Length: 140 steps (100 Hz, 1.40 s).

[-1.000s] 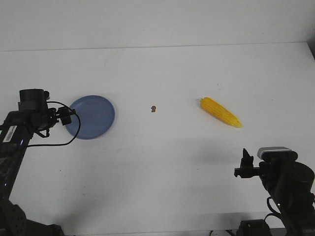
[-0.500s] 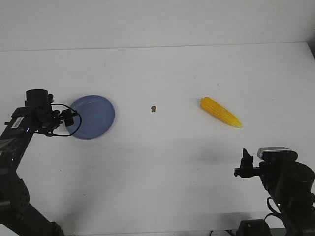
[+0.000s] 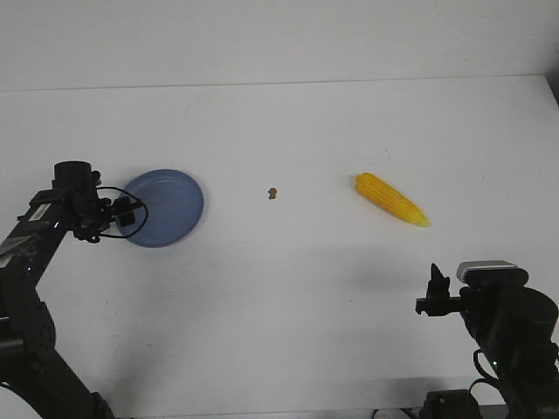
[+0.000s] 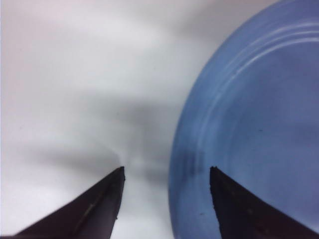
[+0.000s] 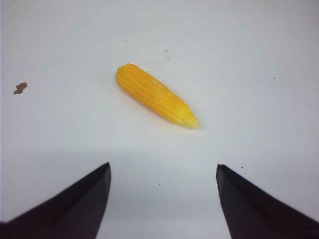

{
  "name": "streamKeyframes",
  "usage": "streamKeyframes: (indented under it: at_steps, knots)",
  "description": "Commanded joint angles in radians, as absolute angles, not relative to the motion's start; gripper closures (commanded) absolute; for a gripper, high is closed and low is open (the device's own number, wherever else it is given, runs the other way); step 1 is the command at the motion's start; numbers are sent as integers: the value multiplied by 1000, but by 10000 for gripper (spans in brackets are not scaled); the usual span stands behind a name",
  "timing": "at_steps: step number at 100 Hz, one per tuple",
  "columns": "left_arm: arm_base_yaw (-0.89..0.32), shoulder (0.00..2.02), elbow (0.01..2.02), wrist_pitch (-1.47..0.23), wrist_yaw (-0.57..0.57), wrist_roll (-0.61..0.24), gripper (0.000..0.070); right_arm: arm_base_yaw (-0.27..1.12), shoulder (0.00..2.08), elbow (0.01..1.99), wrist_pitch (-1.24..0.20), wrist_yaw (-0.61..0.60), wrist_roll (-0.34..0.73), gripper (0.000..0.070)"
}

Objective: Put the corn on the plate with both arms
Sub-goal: 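Reach the left gripper forward to the rim of the blue plate, then push the blue plate with the left gripper toward the table center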

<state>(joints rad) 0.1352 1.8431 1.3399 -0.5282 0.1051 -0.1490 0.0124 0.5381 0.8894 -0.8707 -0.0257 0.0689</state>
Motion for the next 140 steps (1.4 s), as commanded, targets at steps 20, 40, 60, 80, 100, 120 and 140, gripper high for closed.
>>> streamKeyframes:
  at_steps: [20,40,60,80,100,120,140]
  knots:
    - [138,1876,1361,-521,165,-162,693,14,544,909,-861,-25,83,252]
    - [138,1856,1362,-526,276,-162,694,14,544,909,-861,-25,83,252]
    - [119,1767,1361,-530,403,-168,693,14,545,909,-860,-25,83,252]
    - [36,1671,1317,-528,471,-187,694,14,545,909,-860,-25,83,252]
    - [-115,1595,1208,-518,502,-200,694,14,545,909,-860,-25,83,252]
    - [-268,1584,1112,-445,523,-237,694,14,545,909,-860,-25,83,252]
    - [-352,1584,1085,-424,521,-249,694,14,545,909,-862,-25,83,252]
